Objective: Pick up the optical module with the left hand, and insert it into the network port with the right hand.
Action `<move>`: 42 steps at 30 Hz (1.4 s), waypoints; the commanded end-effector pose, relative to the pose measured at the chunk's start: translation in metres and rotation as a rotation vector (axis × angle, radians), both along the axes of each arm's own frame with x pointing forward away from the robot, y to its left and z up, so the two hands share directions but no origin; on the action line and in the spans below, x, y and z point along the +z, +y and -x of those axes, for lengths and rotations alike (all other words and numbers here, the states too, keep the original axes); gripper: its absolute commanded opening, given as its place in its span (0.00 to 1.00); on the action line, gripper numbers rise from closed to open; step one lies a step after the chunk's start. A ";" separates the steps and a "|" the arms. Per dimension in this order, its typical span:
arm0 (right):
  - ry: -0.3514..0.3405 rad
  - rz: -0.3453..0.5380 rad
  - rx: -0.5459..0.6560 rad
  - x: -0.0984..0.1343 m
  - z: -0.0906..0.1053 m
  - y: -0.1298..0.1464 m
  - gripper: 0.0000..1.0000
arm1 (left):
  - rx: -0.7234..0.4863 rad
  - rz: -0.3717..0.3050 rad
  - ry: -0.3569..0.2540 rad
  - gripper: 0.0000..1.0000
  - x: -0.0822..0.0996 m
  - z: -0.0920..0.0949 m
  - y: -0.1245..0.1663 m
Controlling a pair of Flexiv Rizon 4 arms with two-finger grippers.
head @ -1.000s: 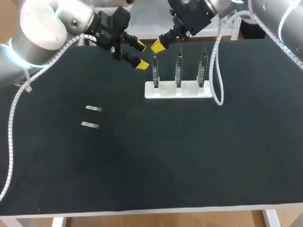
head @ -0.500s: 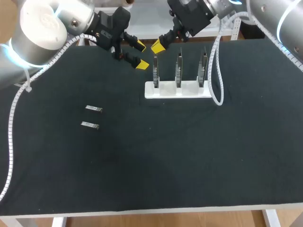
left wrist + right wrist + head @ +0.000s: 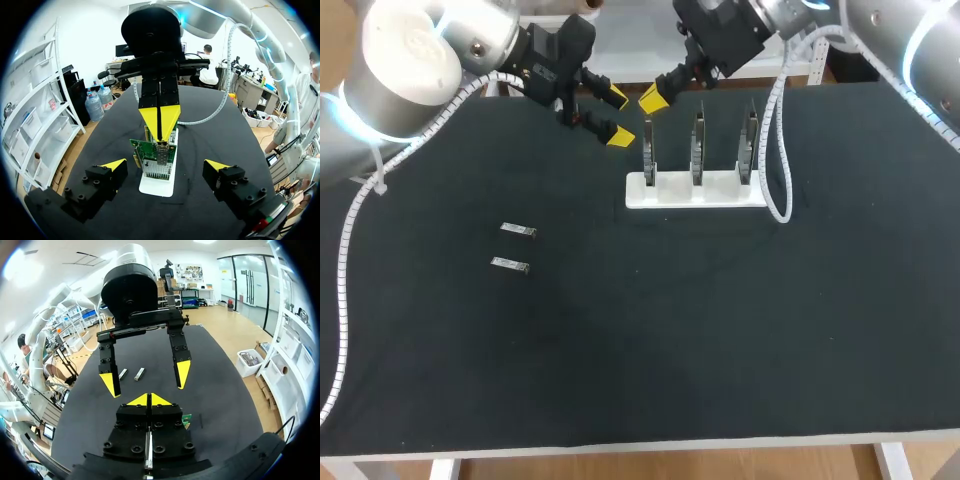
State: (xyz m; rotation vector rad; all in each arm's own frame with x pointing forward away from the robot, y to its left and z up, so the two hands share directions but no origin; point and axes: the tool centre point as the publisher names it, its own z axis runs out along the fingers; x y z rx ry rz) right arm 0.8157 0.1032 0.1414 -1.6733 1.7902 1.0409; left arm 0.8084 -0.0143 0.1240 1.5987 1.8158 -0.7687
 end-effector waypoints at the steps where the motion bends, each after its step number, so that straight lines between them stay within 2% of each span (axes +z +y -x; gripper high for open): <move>1: 0.044 -0.012 0.047 -0.006 -0.009 0.001 0.00 | 0.000 -0.004 0.002 1.00 0.001 -0.001 0.000; 18: 0.009 -0.071 0.012 0.022 -0.008 -0.009 0.00 | 0.000 -0.004 0.002 1.00 0.001 -0.001 0.000; 26: 0.024 -0.128 -0.032 0.042 -0.005 -0.037 0.00 | 0.000 -0.004 0.002 1.00 0.001 -0.001 0.000; 42: 0.005 -0.080 -0.016 0.061 0.013 -0.089 0.00 | 0.000 -0.004 0.002 1.00 0.001 -0.001 0.000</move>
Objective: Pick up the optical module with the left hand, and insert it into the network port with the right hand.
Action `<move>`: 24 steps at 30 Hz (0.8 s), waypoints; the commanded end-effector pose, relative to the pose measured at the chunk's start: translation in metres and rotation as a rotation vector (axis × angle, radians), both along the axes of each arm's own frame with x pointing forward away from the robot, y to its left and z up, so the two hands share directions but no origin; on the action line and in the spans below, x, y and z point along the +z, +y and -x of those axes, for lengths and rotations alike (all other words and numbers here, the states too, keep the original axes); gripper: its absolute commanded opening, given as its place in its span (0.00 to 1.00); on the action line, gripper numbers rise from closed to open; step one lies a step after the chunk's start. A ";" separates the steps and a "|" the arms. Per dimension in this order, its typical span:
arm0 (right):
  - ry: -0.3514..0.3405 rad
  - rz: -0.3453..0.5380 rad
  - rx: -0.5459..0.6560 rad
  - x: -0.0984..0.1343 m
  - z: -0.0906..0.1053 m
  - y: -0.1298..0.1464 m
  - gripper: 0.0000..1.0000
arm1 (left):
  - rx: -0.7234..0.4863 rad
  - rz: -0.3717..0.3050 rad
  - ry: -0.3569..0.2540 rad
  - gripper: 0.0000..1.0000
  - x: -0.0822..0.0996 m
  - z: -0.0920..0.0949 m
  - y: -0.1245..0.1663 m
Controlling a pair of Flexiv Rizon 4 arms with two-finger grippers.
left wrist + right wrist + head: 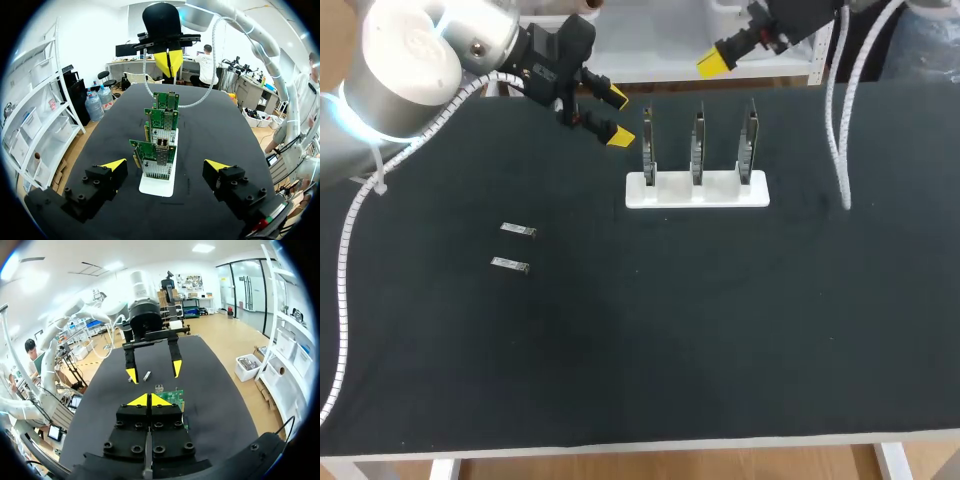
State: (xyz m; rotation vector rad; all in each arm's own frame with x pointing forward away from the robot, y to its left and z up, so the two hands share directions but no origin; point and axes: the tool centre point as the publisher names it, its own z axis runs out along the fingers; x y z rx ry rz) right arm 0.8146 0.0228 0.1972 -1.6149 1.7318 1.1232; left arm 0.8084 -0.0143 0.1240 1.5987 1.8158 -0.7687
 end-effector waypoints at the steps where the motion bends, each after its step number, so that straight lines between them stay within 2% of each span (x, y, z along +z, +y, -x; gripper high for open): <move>1: -0.015 0.012 -0.017 0.005 0.012 -0.011 0.00 | 0.000 -0.004 0.002 1.00 0.001 -0.001 0.000; 7: 0.004 0.017 -0.013 0.005 0.020 -0.021 0.00 | 0.000 -0.004 0.002 1.00 0.001 -0.001 0.000; 11: 0.065 -0.042 0.012 0.005 0.024 -0.028 0.00 | 0.000 -0.004 0.002 1.00 0.001 -0.001 0.000; 19: 0.067 -0.002 0.019 0.000 0.031 -0.043 0.00 | 0.000 -0.004 0.002 1.00 0.001 -0.001 0.000; 24: 0.042 0.027 0.020 -0.001 0.033 -0.044 0.00 | 0.000 -0.004 0.002 1.00 0.001 -0.001 0.000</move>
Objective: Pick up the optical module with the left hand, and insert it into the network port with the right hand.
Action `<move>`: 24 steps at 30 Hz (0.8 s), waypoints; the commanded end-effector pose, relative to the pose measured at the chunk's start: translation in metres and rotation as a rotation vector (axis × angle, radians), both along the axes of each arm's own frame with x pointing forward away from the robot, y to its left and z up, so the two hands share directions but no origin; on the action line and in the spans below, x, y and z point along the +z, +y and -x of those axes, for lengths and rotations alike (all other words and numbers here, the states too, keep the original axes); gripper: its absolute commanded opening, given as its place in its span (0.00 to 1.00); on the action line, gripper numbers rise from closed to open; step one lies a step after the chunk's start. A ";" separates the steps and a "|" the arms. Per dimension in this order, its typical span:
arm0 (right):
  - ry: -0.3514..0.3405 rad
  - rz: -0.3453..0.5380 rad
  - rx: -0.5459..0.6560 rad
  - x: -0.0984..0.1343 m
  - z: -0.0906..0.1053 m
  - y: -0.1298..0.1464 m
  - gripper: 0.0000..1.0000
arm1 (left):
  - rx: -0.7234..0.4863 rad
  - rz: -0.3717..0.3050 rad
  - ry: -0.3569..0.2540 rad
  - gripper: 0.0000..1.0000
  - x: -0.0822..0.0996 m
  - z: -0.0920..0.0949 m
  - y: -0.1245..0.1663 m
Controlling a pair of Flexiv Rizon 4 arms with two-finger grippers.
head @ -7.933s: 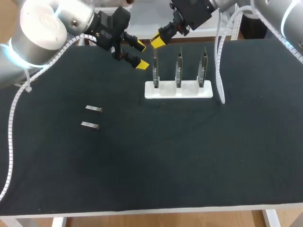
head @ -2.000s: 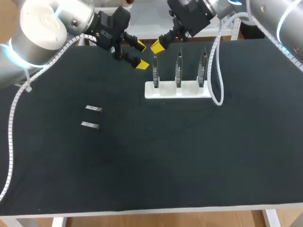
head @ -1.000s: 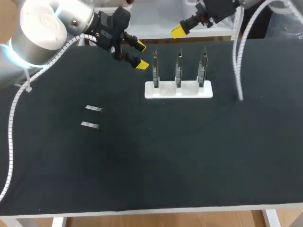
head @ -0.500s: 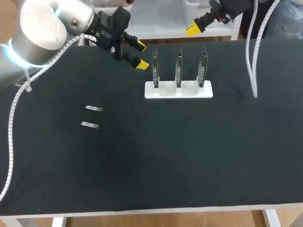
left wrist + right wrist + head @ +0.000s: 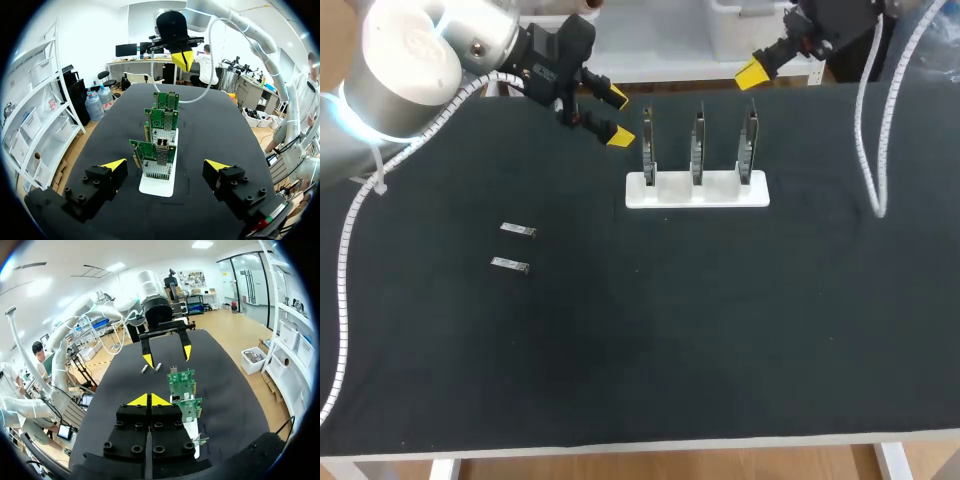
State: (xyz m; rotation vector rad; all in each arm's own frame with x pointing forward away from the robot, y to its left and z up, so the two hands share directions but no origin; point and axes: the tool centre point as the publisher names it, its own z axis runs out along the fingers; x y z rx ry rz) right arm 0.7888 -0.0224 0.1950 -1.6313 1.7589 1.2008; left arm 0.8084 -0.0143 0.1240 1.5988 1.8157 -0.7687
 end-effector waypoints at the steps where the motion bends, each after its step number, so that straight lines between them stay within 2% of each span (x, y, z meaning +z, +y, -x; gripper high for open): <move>1: -0.034 0.031 -0.015 0.001 0.008 0.002 0.00 | 0.000 -0.004 0.002 1.00 0.001 -0.001 0.000; 17: -0.046 0.072 -0.015 -0.005 0.009 0.000 0.00 | 0.000 -0.004 0.002 1.00 0.001 -0.001 0.000; 24: -0.075 0.090 -0.056 -0.007 0.007 -0.001 0.00 | 0.000 -0.004 0.002 1.00 0.001 -0.001 0.000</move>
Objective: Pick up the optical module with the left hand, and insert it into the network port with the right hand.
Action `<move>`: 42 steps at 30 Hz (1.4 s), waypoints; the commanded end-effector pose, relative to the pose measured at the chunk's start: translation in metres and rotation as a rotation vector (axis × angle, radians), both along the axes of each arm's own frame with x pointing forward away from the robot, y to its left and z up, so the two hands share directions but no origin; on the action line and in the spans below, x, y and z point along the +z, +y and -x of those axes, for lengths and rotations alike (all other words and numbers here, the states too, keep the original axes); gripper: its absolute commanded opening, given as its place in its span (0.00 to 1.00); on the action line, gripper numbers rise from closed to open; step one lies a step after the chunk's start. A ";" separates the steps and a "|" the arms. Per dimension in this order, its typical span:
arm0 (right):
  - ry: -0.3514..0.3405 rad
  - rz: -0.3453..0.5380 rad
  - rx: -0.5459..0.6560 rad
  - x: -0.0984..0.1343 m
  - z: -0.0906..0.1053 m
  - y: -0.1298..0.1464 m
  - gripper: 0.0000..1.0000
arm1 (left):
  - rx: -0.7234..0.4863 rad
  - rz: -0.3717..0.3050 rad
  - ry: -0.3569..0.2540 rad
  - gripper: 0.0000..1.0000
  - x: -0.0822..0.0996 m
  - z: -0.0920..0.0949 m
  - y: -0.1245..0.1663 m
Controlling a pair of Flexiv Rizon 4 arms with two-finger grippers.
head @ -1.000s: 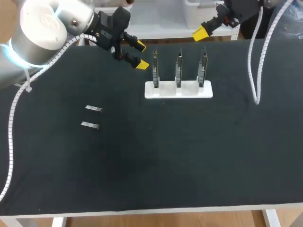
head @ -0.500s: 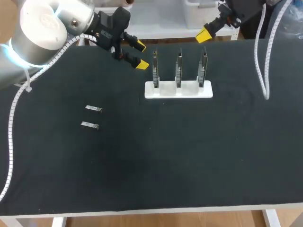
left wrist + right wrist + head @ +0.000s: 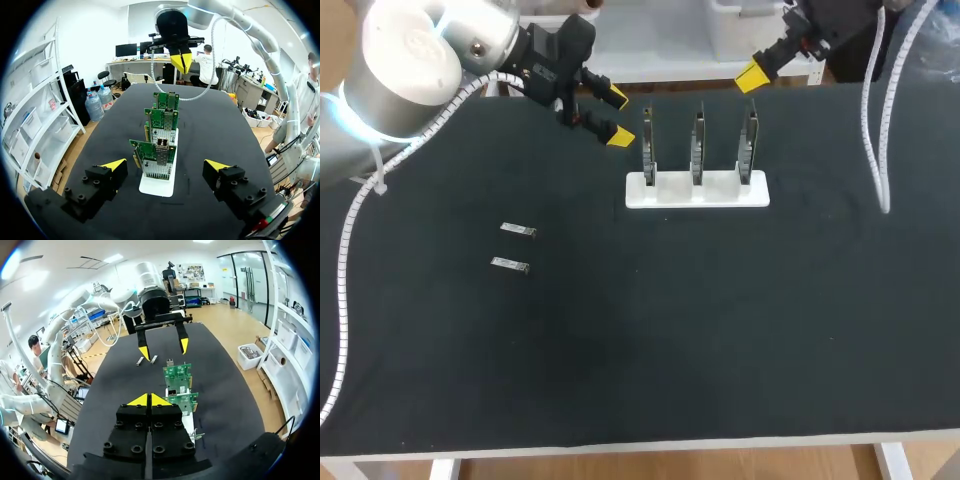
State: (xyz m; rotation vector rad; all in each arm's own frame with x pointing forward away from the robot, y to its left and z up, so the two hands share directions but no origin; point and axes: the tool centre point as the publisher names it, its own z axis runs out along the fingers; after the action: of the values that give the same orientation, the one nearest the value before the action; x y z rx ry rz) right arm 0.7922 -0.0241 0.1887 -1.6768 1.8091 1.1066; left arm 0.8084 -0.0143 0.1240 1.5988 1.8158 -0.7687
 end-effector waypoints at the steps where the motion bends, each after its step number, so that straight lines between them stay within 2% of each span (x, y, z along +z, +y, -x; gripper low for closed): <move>1: -0.041 0.007 -0.046 0.000 0.011 0.002 0.00 | 0.000 -0.004 0.002 1.00 0.001 -0.001 0.000; 12: -0.061 0.020 -0.051 -0.001 0.012 0.003 0.00 | 0.000 -0.004 0.002 1.00 0.001 -0.001 0.000; 37: -0.092 0.042 -0.145 -0.005 0.009 -0.001 0.00 | 0.000 -0.004 0.002 1.00 0.001 -0.001 0.000; 38: -0.092 0.041 -0.145 -0.005 0.008 -0.001 0.08 | 0.000 -0.004 0.002 1.00 0.001 -0.001 0.000; 39: -0.092 0.041 -0.145 -0.005 0.008 -0.001 1.00 | 0.000 -0.004 0.002 1.00 0.001 -0.001 0.000; 42: -0.092 0.041 -0.145 -0.005 0.008 -0.001 1.00 | 0.000 -0.004 0.002 1.00 0.001 -0.001 0.000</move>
State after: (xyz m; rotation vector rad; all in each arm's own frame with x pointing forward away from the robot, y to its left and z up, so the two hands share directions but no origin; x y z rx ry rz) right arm 0.7913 -0.0248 0.1835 -1.6256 1.8543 1.0343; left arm 0.8084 -0.0143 0.1240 1.5988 1.8157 -0.7687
